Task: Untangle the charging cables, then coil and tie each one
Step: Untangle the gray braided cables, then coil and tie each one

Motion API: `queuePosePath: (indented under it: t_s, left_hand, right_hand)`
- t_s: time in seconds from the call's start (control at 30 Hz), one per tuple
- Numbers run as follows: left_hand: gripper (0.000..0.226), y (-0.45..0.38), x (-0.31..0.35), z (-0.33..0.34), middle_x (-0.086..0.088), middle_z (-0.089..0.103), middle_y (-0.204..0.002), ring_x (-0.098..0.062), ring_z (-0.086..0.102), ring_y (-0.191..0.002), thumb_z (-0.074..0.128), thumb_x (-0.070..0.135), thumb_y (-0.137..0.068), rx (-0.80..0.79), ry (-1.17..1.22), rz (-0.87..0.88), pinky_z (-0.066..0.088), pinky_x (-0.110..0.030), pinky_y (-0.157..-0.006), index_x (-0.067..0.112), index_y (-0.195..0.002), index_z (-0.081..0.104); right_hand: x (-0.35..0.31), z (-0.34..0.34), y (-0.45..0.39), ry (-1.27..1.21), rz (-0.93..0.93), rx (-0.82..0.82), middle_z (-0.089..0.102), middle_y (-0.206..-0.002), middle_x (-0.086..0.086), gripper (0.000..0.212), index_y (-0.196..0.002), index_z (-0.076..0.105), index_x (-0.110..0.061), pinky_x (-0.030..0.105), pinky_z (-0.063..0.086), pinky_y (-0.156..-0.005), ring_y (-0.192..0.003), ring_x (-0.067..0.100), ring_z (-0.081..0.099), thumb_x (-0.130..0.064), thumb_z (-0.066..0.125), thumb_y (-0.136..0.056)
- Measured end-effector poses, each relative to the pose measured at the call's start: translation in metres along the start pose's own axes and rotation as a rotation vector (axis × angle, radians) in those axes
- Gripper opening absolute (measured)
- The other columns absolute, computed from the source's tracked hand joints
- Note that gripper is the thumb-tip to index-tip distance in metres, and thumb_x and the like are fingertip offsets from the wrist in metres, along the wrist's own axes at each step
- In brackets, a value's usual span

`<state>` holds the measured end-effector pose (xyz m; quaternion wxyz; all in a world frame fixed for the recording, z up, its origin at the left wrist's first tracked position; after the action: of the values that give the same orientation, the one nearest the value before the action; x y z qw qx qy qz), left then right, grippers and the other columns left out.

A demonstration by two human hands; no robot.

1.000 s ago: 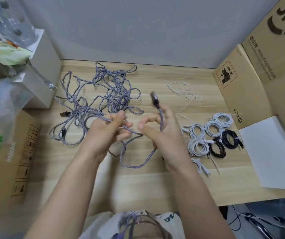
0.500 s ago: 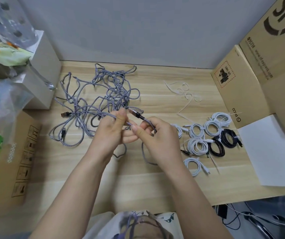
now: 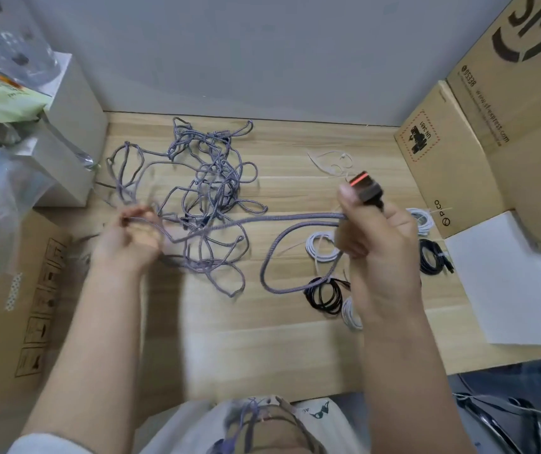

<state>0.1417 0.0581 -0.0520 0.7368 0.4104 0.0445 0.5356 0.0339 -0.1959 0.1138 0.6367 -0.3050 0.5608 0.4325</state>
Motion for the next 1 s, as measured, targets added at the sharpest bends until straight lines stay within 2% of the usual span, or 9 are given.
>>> queuePosePath:
  t_s: [0.07, 0.13, 0.2, 0.3, 0.5, 0.6, 0.73, 0.83, 1.0]
  left_hand:
    - [0.025, 0.001, 0.023, 0.0, 0.004, 0.057, -0.051, -0.006, 0.054, -0.042, 0.067, 0.002, -0.067, -0.032, 0.035, 0.122, 0.042, -0.01, -0.045, 0.012, -0.045, 0.059]
    - [0.058, 0.009, 0.03, 0.013, 0.009, 0.057, -0.053, -0.003, 0.056, -0.049, 0.04, 0.022, -0.099, -0.113, 0.034, 0.178, 0.046, -0.011, -0.052, 0.018, -0.045, 0.061]
    - [0.054, 0.023, 0.024, 0.035, 0.011, 0.057, -0.057, -0.002, 0.058, -0.055, 0.035, 0.029, -0.098, -0.23, -0.06, 0.183, 0.049, -0.014, -0.057, 0.02, -0.052, 0.062]
    - [0.042, 0.05, -0.004, 0.067, 0.008, 0.065, -0.068, -0.007, 0.066, -0.071, 0.042, 0.03, -0.088, -0.37, -0.435, 0.217, 0.055, -0.021, -0.071, 0.021, -0.057, 0.069]
    - [0.027, 0.094, -0.071, 0.107, 0.006, 0.072, -0.105, -0.015, 0.061, -0.111, 0.05, 0.03, -0.089, -0.596, -0.872, 0.194, 0.04, -0.036, -0.102, 0.028, -0.087, 0.077]
    - [0.029, 0.097, -0.08, 0.11, 0.007, 0.072, -0.095, -0.018, 0.061, -0.098, 0.048, 0.019, -0.097, -0.579, -0.842, 0.174, 0.041, -0.032, -0.096, 0.024, -0.091, 0.076]
    - [0.023, 0.097, -0.088, 0.108, -0.002, 0.07, -0.087, -0.019, 0.061, -0.075, 0.057, 0.029, -0.088, -0.605, -0.761, 0.065, 0.046, -0.031, -0.078, 0.015, -0.091, 0.074]
    - [0.02, 0.088, -0.095, 0.102, -0.002, 0.067, -0.083, -0.016, 0.063, -0.081, 0.055, 0.027, -0.081, -0.546, -0.532, -0.117, 0.052, -0.028, -0.076, 0.015, -0.075, 0.07]
    - [0.016, 0.053, -0.078, 0.075, 0.0, 0.059, -0.063, -0.011, 0.06, -0.054, 0.06, 0.014, -0.076, -0.286, -0.158, -0.226, 0.053, -0.02, -0.055, 0.013, -0.061, 0.056]
  right_hand:
    - [-0.003, -0.008, -0.001, 0.077, 0.014, 0.026, 0.024, -0.047, -0.012, 0.039, -0.039, 0.042, -0.024, 0.024, 0.015, -0.049, -0.047, 0.008, 0.018, -0.024, 0.071, -0.065]
    - [0.003, -0.009, -0.003, 0.162, 0.03, 0.023, 0.023, -0.05, -0.009, 0.035, -0.041, 0.043, -0.023, 0.022, 0.017, -0.049, -0.05, 0.009, 0.017, -0.023, 0.068, -0.065]
    - [0.013, -0.001, -0.004, 0.214, 0.045, -0.024, 0.025, -0.051, -0.009, 0.024, -0.048, 0.053, -0.009, 0.017, 0.02, -0.046, -0.048, 0.007, 0.021, -0.021, 0.065, -0.065]
    - [0.029, 0.015, -0.005, 0.237, 0.046, -0.095, 0.032, -0.056, -0.007, 0.047, -0.081, 0.053, 0.022, 0.013, 0.024, -0.049, -0.05, 0.003, 0.028, -0.02, 0.064, -0.064]
    - [0.05, 0.052, -0.001, 0.212, 0.063, -0.204, 0.06, -0.097, 0.015, 0.028, -0.08, 0.067, 0.007, 0.012, 0.041, -0.078, -0.086, 0.004, 0.053, -0.018, 0.063, -0.068]
    - [0.057, 0.052, 0.002, 0.166, 0.116, -0.196, 0.058, -0.074, 0.006, 0.008, -0.065, 0.066, -0.02, 0.014, 0.041, -0.068, -0.073, 0.009, 0.05, -0.024, 0.062, -0.071]
    - [0.057, 0.043, 0.003, 0.045, 0.158, -0.124, 0.048, -0.059, 0.004, 0.013, -0.064, 0.068, -0.021, 0.019, 0.038, -0.051, -0.048, 0.009, 0.044, -0.018, 0.062, -0.075]
    - [0.052, 0.036, 0.005, -0.022, 0.141, -0.096, 0.032, -0.049, -0.007, 0.047, -0.04, 0.046, -0.024, 0.02, 0.024, -0.041, -0.039, 0.006, 0.026, -0.001, 0.061, -0.079]
    - [0.025, 0.022, 0.006, -0.181, -0.017, -0.113, 0.028, -0.04, -0.012, 0.042, -0.039, 0.033, -0.027, 0.016, 0.022, -0.042, -0.035, 0.006, 0.025, -0.004, 0.058, -0.064]
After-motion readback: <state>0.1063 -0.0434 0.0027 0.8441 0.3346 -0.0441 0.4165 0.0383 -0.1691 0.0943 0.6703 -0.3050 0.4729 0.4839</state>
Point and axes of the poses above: each hand's wrist, its own y-axis away from the middle knuckle, its own z-axis out of the palm, x = y × z, the point moved 9 cm from there along -y, towards the middle knuckle
